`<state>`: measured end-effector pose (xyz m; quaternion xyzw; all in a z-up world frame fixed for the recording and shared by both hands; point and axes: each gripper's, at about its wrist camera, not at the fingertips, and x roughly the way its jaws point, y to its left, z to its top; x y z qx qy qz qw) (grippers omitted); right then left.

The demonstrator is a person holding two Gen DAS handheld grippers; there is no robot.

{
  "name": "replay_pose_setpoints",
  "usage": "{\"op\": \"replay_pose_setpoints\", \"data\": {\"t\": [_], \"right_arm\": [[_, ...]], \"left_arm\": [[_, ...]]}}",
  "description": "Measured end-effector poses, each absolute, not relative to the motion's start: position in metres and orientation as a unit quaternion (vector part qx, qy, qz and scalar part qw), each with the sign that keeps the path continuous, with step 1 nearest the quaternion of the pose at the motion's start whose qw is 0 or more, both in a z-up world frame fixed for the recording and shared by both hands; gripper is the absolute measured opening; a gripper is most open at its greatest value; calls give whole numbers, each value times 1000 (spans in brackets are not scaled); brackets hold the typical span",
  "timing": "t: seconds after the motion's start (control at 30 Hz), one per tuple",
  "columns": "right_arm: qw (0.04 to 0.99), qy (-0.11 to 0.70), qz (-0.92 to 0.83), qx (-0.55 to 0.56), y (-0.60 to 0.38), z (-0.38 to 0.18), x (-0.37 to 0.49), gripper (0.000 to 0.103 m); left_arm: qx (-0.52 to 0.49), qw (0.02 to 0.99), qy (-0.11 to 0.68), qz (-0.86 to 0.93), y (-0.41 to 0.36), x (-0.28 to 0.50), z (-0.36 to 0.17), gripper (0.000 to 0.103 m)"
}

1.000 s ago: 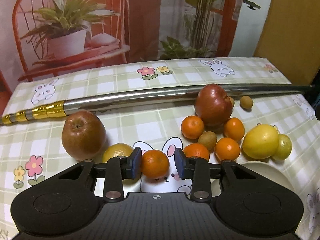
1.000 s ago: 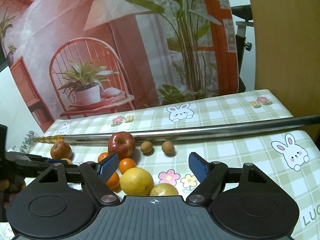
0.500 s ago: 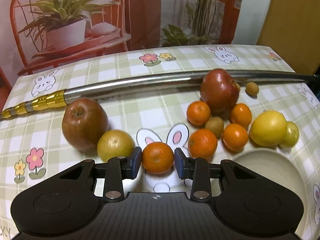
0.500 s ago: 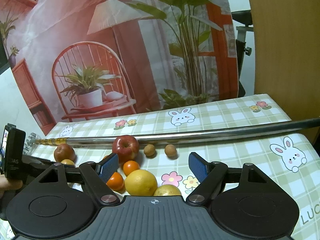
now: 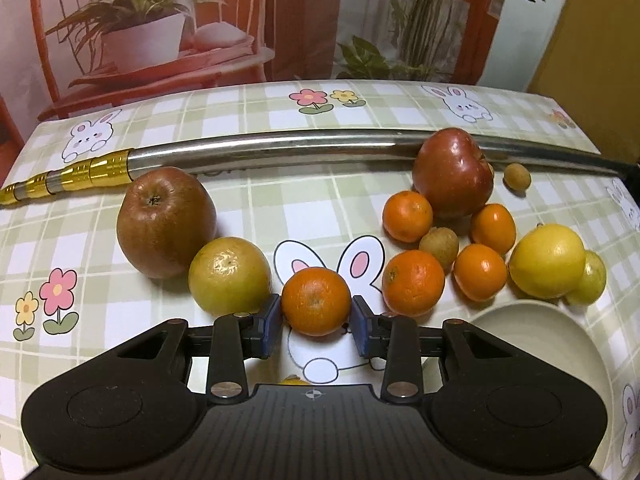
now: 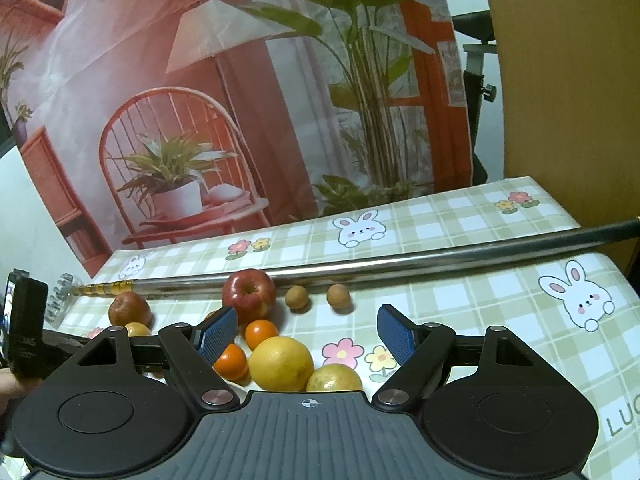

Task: Organize fruits
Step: 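Close the left tool on the tangerine and lift it, then carry the tangerine toward the white plate with left while right grasps the yellow grapefruit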

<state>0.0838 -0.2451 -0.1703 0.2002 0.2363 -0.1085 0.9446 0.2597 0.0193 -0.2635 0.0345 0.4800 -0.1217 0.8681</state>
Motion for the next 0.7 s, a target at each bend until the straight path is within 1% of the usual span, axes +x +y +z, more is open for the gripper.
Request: {"op": "replay_pose_setpoints", "data": {"t": [0.2,0.4,0.7], "right_arm": [[940,243,-115,209,-248,-175,84,75],[939,248,-115,211,-248,-178,85,75],[942,268,-104,172,-242,-188,91,75]], "left_arm": [[39,874,467,-128,21,252,-259,38],[28,886,446,-124,25,234,-241,38],[3,909,399,-124,20,194,-208,38]]}}
